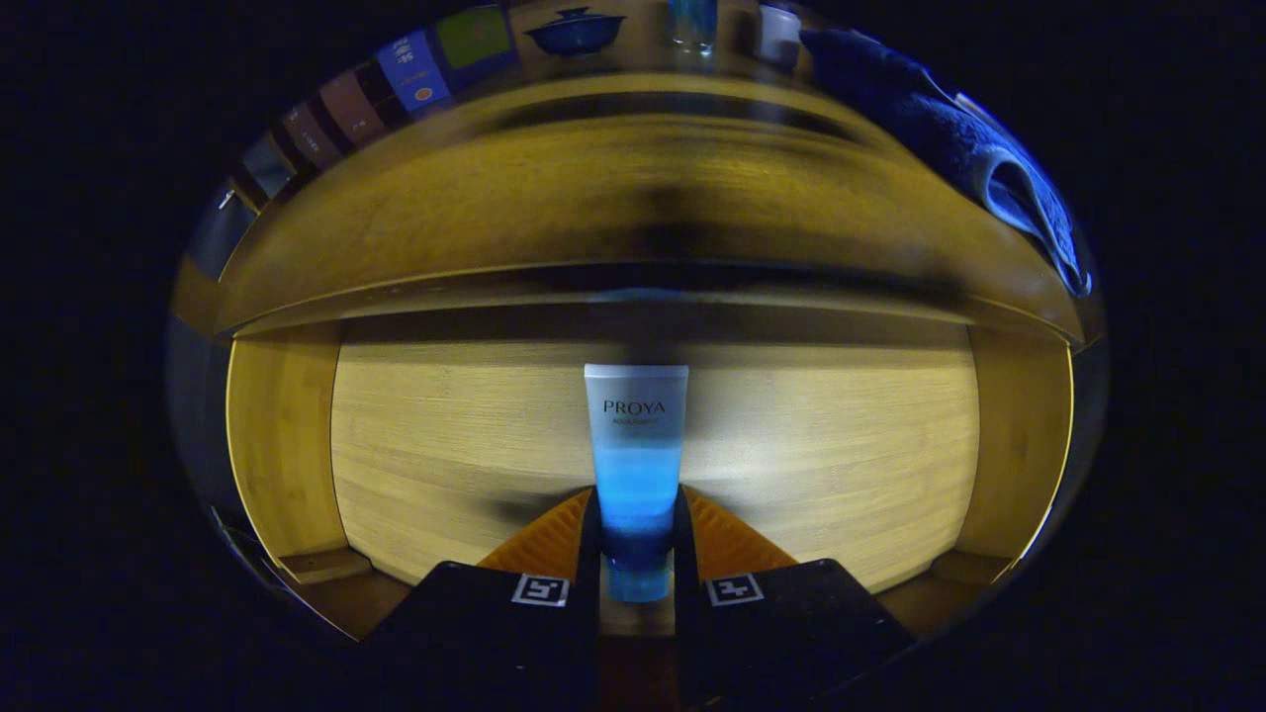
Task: Pull open the drawer, take out the items inside it, and place them on the countertop above the cabinet.
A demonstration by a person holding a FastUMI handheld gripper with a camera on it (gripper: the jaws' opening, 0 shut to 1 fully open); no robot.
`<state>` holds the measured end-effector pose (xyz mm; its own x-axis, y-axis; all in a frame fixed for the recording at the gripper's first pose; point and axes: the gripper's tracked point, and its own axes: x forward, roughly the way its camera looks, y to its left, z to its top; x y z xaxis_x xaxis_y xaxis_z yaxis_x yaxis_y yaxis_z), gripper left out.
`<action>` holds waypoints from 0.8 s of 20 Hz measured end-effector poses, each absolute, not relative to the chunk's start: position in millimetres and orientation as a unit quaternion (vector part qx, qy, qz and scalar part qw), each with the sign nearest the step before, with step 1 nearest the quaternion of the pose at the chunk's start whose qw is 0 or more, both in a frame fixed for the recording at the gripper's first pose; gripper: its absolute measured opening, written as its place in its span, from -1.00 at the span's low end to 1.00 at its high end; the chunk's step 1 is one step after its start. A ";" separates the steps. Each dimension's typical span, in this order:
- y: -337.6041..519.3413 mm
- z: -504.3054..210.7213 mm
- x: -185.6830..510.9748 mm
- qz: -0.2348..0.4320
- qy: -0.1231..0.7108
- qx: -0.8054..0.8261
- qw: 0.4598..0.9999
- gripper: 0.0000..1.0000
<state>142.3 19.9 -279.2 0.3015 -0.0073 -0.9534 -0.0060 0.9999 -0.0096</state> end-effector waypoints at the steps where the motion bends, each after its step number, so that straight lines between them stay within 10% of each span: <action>1: 19.7 -273.3 141.2 -0.001 0.591 0.001 0.807 -0.29; 16: 14.3 -144.4 138.3 0.028 0.458 0.050 0.887 -0.45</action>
<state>138.3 14.3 -144.4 0.5785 0.0952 -0.8101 -0.0042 0.9935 0.1138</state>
